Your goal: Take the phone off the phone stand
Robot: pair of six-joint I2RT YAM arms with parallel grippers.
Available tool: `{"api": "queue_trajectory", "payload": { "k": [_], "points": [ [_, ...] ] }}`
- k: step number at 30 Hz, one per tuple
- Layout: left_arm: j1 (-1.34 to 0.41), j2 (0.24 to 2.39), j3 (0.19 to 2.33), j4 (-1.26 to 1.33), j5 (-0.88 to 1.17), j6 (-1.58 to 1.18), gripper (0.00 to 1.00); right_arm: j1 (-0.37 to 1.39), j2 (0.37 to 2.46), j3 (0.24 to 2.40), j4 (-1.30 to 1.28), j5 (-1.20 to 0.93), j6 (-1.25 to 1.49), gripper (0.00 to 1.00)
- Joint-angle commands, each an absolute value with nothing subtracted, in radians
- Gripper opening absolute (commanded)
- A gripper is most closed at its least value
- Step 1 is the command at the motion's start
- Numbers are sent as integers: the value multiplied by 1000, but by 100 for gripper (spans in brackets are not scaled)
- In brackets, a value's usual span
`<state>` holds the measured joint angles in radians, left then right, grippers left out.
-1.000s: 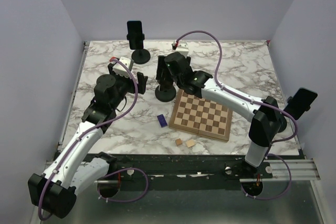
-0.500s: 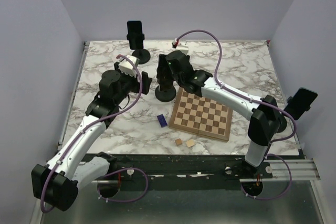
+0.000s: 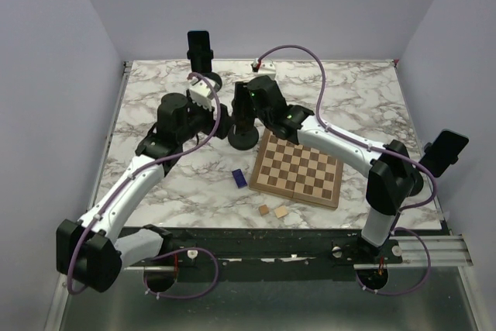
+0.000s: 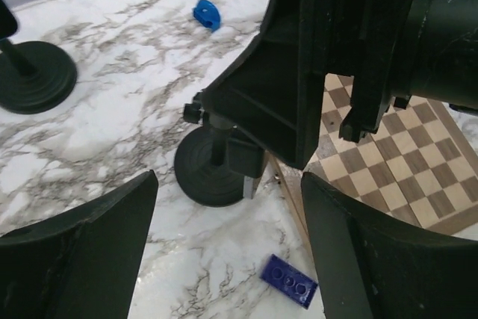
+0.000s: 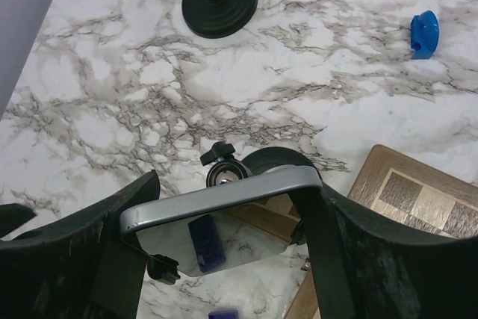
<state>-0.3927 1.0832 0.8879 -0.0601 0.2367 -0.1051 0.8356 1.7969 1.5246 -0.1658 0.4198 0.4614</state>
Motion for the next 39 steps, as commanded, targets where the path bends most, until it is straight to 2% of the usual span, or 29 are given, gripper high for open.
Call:
{"api": "queue_trajectory", "payload": {
  "k": [1,3,10,19,23,29,31,34,37,39],
  "points": [
    [-391,1212,962,-106,426,-113,78,819,1792,1504,-133,282,391,1],
    [-391,1252,981,-108,431,-116,68,810,1794,1510,-133,224,373,1],
    [-395,1296,982,-80,413,-126,69,802,1792,1520,-136,157,369,1],
    [-414,1318,957,19,370,-132,55,802,1780,1514,-133,158,389,1],
    [-426,1343,969,9,365,-126,46,802,1789,1528,-143,162,412,1],
    [-433,1340,962,12,355,-119,42,802,1790,1521,-128,169,433,1],
    [-434,1339,962,15,353,-119,35,802,1788,1519,-125,158,428,1],
    [-434,1318,937,56,357,-113,8,802,1781,1502,-110,155,410,1],
    [-434,1286,889,115,355,-104,0,802,1782,1491,-110,169,376,1],
    [-432,1281,884,120,361,-101,0,801,1783,1485,-105,167,354,1]
  ]
}}
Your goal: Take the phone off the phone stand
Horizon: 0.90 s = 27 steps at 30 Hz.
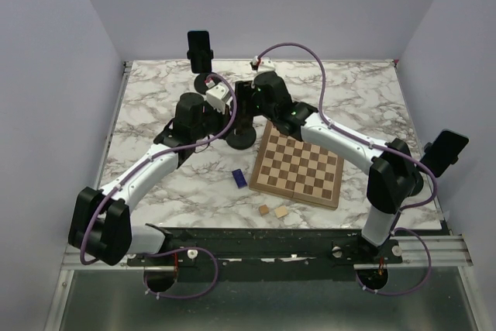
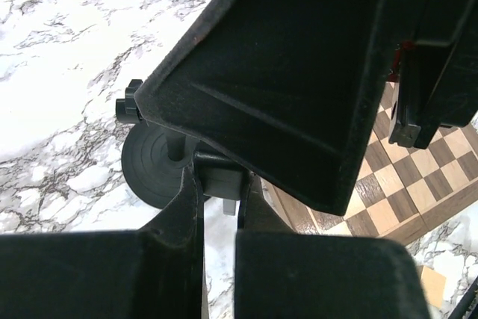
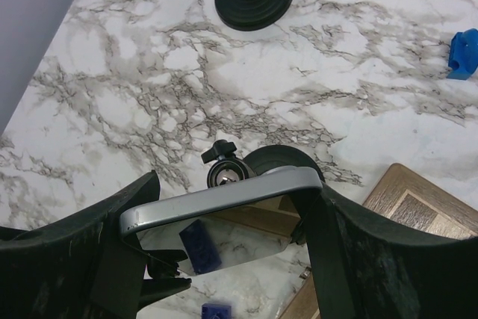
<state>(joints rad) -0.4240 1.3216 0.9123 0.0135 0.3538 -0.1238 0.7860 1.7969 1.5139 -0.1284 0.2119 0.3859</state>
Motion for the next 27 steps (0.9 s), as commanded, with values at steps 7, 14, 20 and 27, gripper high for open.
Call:
{"api": "queue_trajectory", "payload": {
  "k": [7,14,20,27],
  "points": [
    [-408,1258,851,114,436,-85,0,705,1716,1332,120,-175,271,1],
    [-380,1275,826,125,466,-99,0,651,1700,1338,123,-416,123,1],
    [-362,1292,833,114,481,-89,0,648,1737,1385,100,-636,92,1],
    [-357,1257,835,89,410,-85,0,648,1737,1392,118,-429,239,1]
  ]
}}
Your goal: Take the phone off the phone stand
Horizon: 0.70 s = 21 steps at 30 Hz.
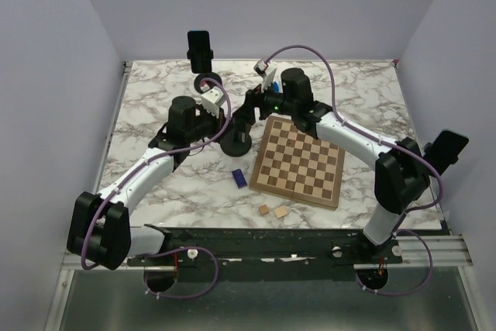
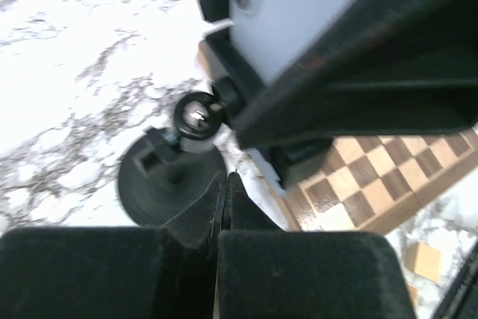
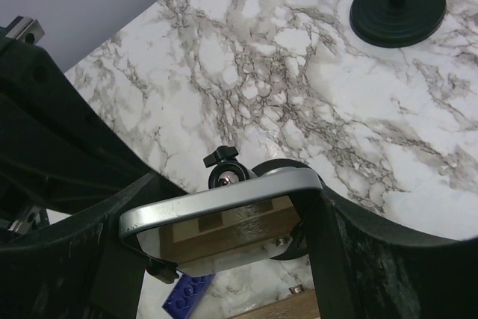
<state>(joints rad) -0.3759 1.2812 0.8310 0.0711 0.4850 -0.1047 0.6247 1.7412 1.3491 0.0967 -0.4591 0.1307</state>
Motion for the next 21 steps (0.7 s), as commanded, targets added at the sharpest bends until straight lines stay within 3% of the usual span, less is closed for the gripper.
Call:
{"api": "queue_trajectory", "payload": {
  "k": [1,2,5,6,13,17,21],
  "points": [
    [-361,1252,849,62,431,-80,0,650,1747,1413,93,-380,253,1],
    [-366,1239,858,47,449,-80,4,653,1755,1431,74,-343,276,1],
    [-383,1179,838,51,456,-85,46,659,1769,1466,37,-279,309,1],
    [-390,1158,824,69,454,-82,54,659,1775,1479,23,-269,316,1],
    [-433,1149,825,60,442,-77,82,658,1822,1550,-45,-219,338,1],
    [-452,1175,851,41,393,-91,82,663,1824,1562,-65,-184,360,1],
    [-457,1199,871,39,316,-116,73,674,1811,1551,-49,-169,364,1]
  ]
}}
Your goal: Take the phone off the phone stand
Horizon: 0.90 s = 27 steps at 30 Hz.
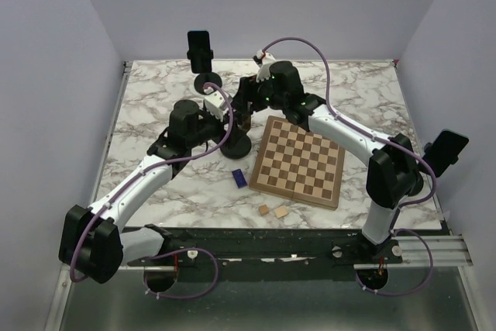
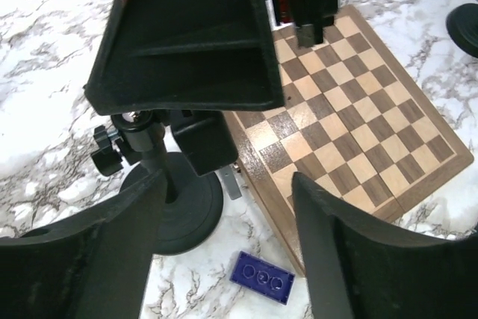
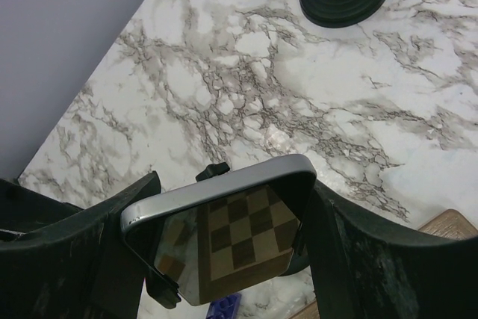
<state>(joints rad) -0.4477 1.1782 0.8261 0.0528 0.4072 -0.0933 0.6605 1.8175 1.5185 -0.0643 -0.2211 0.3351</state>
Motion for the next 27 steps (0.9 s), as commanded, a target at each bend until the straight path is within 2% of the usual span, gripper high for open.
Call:
{"api": "queue_trajectory", "payload": {
  "k": [1,6,14,21,25,27],
  "points": [
    [-457,1204,873,47,309,-121,70,679,1810,1555,-52,-161,363,1],
    [-459,1243,902,68,299,-156,55,696,1816,1560,-56,-136,355,1],
    [-459,1274,927,42,292,-175,53,727,1804,1551,-50,-51,361,1],
    [-463,1288,937,11,258,-182,38,745,1796,1549,-43,52,383,1],
    [-465,1292,942,6,252,-188,24,754,1795,1555,-54,110,390,1],
    [-464,1301,946,5,265,-188,10,766,1795,1557,-54,137,386,0]
  ]
}}
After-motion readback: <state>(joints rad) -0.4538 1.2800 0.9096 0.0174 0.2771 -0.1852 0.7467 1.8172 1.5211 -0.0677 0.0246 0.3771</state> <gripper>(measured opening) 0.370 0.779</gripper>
